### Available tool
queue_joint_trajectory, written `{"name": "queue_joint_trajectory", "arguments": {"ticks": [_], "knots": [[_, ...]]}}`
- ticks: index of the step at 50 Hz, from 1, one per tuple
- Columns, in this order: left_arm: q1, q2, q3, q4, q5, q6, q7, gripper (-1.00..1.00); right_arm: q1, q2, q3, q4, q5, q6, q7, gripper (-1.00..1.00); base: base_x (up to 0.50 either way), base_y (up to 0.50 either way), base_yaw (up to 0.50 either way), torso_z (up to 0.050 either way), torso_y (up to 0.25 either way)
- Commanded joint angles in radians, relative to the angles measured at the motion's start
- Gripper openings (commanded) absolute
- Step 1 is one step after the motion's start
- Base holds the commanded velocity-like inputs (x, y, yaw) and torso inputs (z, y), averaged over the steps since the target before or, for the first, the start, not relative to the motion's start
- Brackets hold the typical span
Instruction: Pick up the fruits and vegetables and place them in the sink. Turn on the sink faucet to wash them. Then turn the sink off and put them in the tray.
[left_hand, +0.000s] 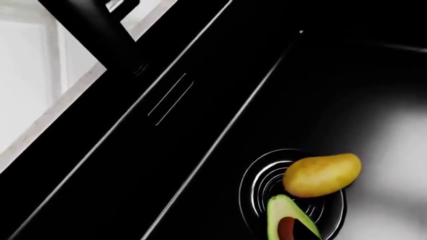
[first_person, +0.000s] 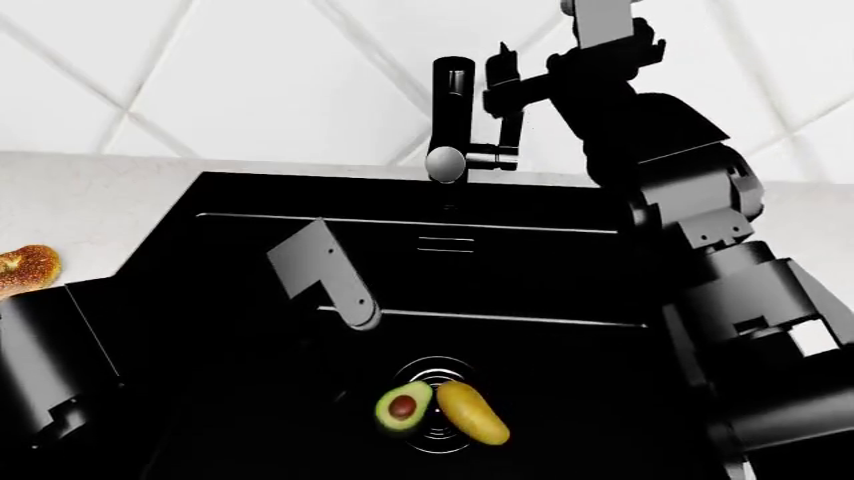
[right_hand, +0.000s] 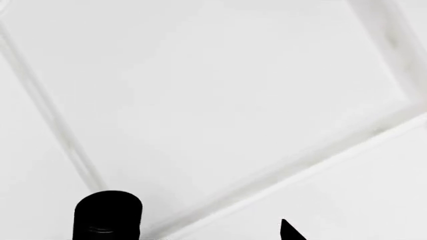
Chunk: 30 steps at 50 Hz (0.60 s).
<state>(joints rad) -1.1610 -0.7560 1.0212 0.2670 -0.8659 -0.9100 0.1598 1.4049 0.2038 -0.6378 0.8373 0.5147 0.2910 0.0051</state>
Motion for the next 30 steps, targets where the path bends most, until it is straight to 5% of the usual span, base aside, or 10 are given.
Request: {"name": "queue_joint_trajectory", "arguments": {"ticks": [1, 30], "knots": [[0.012, -0.016, 0.001, 0.026, 0.015, 0.032, 0.003, 1.00, 0.011, -0.015, -0.004, 0.049, -0.004, -0.021, -0.020, 1.00, 0.00, 0.00, 0.00, 0.000, -0.113], [0.008, -0.022, 0.010, 0.039, 0.030, 0.043, 0.009, 1.00, 0.017, -0.022, -0.010, 0.095, -0.008, -0.033, -0.031, 1.00, 0.00, 0.00, 0.00, 0.000, -0.140]]}}
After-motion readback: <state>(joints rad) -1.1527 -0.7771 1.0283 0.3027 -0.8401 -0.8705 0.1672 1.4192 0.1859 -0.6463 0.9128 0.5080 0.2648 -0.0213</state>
